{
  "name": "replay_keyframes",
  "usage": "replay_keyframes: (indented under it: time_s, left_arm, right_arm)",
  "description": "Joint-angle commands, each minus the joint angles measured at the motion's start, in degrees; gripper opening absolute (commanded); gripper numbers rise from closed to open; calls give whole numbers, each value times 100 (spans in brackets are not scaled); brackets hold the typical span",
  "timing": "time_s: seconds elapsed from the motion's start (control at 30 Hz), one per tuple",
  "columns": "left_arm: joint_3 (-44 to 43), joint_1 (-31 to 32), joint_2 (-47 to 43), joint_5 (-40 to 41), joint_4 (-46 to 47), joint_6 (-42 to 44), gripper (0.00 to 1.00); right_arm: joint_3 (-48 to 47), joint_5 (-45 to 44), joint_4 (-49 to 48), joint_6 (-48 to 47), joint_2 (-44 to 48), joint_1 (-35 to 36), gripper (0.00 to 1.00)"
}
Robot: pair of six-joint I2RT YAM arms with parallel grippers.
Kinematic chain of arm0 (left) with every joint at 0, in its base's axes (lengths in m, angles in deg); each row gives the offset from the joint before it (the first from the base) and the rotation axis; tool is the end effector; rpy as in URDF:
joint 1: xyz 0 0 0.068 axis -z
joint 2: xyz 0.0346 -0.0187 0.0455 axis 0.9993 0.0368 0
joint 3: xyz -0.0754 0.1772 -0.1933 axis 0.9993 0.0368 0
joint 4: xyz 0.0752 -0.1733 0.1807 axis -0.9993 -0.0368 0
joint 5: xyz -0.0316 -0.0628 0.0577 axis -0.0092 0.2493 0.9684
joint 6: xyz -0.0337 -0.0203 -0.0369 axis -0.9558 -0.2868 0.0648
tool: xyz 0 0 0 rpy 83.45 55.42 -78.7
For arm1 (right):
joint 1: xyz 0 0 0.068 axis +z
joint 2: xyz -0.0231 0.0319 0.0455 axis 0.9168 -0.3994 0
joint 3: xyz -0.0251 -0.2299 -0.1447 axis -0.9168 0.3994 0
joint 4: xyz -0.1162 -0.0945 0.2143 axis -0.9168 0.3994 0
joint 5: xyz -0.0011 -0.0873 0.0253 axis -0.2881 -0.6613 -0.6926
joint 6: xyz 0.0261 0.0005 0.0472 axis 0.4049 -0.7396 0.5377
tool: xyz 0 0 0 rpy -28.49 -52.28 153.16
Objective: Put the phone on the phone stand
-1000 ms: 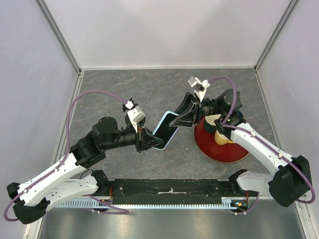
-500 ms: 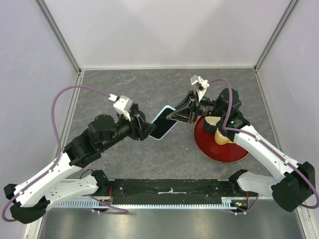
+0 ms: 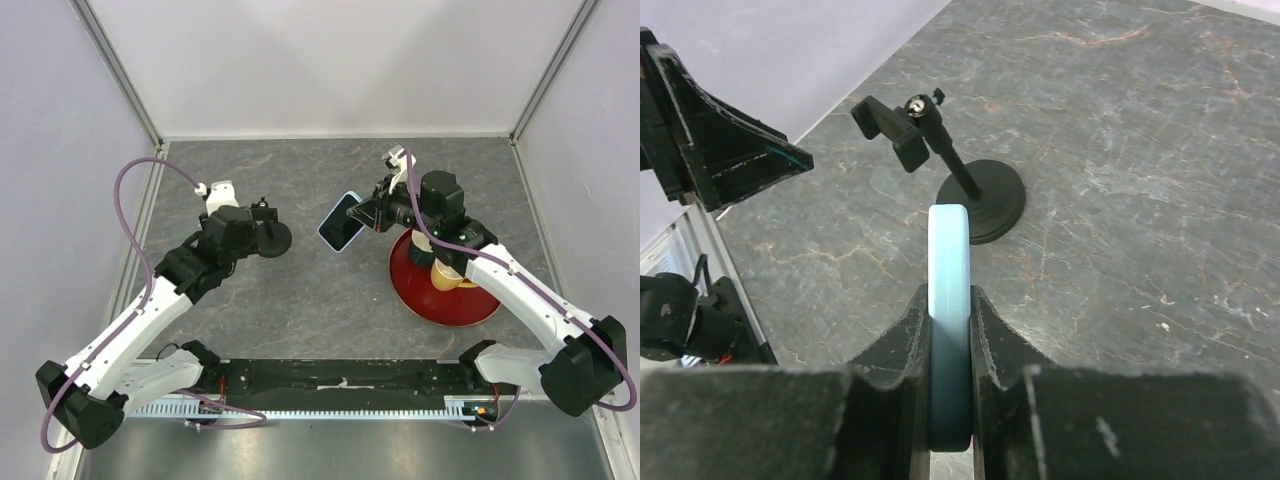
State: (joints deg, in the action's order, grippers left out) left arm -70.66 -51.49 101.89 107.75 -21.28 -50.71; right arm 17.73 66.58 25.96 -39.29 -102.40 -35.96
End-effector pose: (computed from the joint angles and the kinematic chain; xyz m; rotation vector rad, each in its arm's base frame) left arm 0.1675 -0.0996 0.3285 -0.1878 2.1075 -0.0457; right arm 0.2355 0.1560 0.3451 -0.5596 1.7833 0.9542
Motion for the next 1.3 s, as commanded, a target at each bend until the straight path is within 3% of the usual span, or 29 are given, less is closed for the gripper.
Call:
replay_keyframes:
  time_s: [0.0,0.23,0.37,0.57,0.73,0.93,1.27]
  left_arm:
    - [276,-239,-95,-396,856,698,61]
    - [-108,-441,659,-686,1053,1612,59]
    - [-513,-695,1124,-1231,825,1649,65]
    - [-1111,-915,1741,-1258,358,1762,63]
    - [-1007,-995,1724,-1592,429,2157,57]
    - [-760,-1004,1470,-1891,692,2570,60]
    - [-681,-1004,1575,-1706,789,2791,52]
  right_arm:
    - [-238,-306,-372,-201,298,8,0]
    - [-255,-210,-399,-237,167,8,0]
    - [-238,-201,-425,-245,149,8,0]
    - [-194,-201,-451,-298,228,8,0]
    - [-185,-201,-460,-307,228,0,0]
    - [-194,-184,-495,-289,167,0,0]
    - [-194,-166,-513,-263,123,0,0]
